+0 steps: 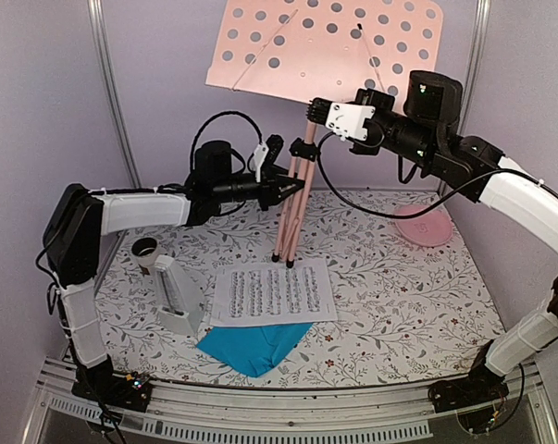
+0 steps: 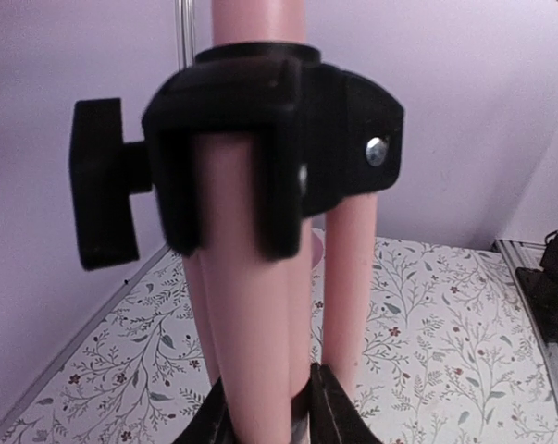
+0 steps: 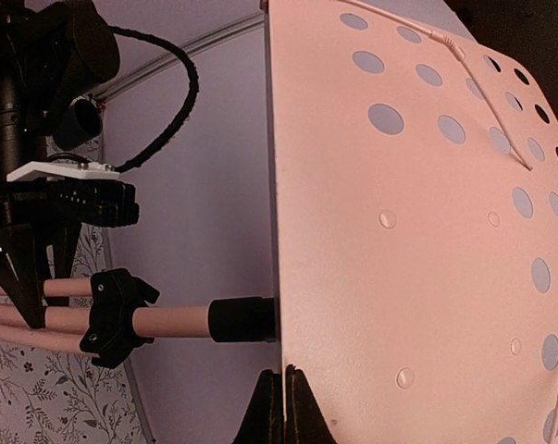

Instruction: Set up the instrument practice props

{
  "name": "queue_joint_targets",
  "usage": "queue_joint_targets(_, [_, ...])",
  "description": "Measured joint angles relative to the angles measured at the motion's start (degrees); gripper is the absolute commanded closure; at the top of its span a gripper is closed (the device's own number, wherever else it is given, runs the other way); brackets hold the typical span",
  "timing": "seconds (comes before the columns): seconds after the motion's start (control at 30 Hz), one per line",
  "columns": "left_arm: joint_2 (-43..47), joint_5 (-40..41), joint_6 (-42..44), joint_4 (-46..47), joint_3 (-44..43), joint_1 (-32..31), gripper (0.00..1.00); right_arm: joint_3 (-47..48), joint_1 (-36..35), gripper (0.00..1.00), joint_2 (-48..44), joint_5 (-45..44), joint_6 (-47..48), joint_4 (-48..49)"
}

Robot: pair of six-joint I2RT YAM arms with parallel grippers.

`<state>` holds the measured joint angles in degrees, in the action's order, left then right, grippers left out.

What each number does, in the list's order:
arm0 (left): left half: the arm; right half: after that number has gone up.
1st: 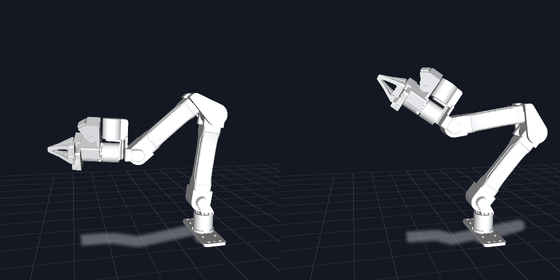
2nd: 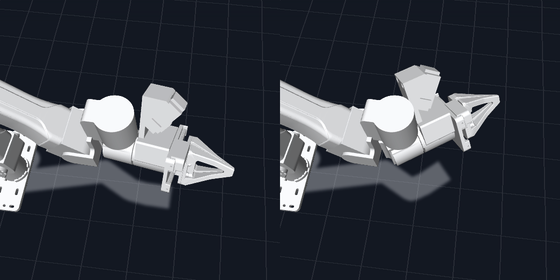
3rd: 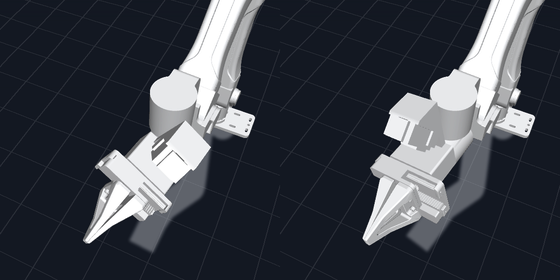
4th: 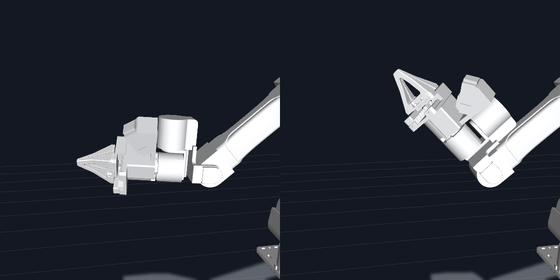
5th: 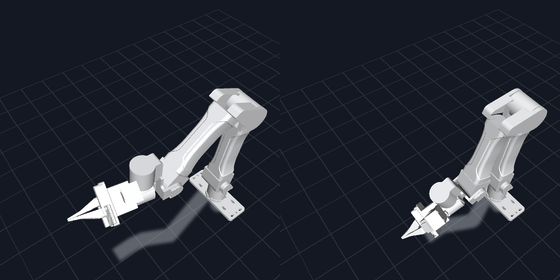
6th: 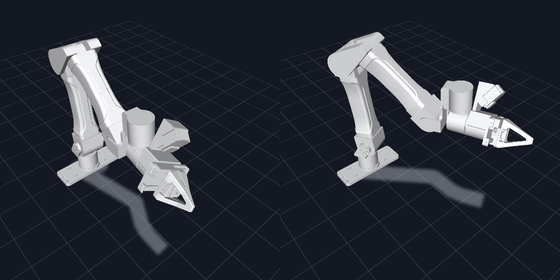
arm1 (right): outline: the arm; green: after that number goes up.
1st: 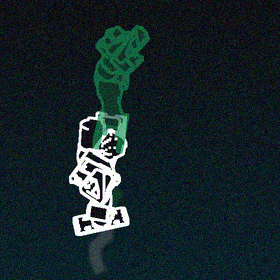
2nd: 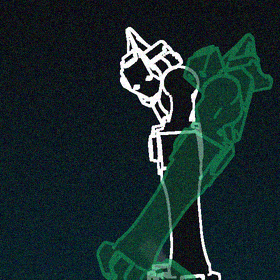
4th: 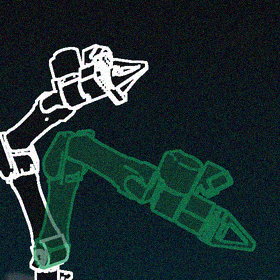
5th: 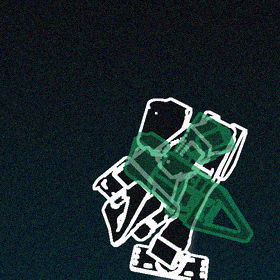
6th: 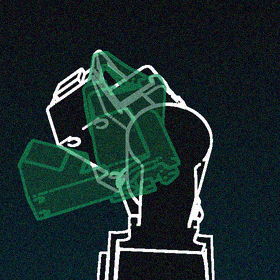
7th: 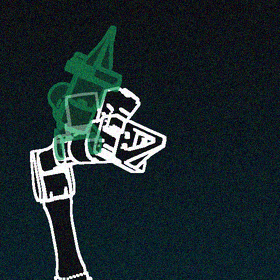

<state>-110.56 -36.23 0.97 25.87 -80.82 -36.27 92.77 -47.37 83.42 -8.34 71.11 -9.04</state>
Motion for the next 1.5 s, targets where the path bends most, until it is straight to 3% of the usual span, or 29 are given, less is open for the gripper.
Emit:
queue_joint_targets(0.27, [-6.0,0.2,-0.6,0.5,-6.5,1.2,0.94,-0.2,0.1,1.00,3.2,0.1,6.0,4.6])
queue_joint_targets(0.4, [-7.7,0.2,-1.1,1.4,-7.0,2.0,0.98,-0.2,0.2,1.00,5.1,0.0,7.7,6.0])
queue_joint_targets(0.43, [-8.0,0.2,-1.2,1.4,-7.0,2.1,0.96,-0.5,0.3,1.00,5.4,0.0,8.0,6.3])
queue_joint_targets(0.57, [-8.7,0.3,-1.0,0.9,-6.9,2.4,0.69,-2.3,0.5,1.00,5.7,0.2,8.7,8.1])
queue_joint_targets(0.9, [-6.4,0.7,-1.8,4.0,-1.9,4.1,0.61,-4.0,0.5,1.00,5.7,2.1,9.7,10.8])
queue_joint_targets(1.27, [-6.1,-1.0,-1.6,5.0,-1.7,4.7,0.95,-4.1,0.7,0.99,6.1,2.4,9.9,11.6])
queue_joint_targets(1.33, [-6.1,-1.0,-1.4,4.9,-1.7,4.8,1.00,-4.1,0.7,0.93,6.4,2.4,9.9,12.0])
queue_joint_targets(1.5, [-6.1,-0.9,-1.9,4.8,-1.7,4.9,1.00,-4.1,0.8,0.61,6.6,3.1,9.7,15.8])
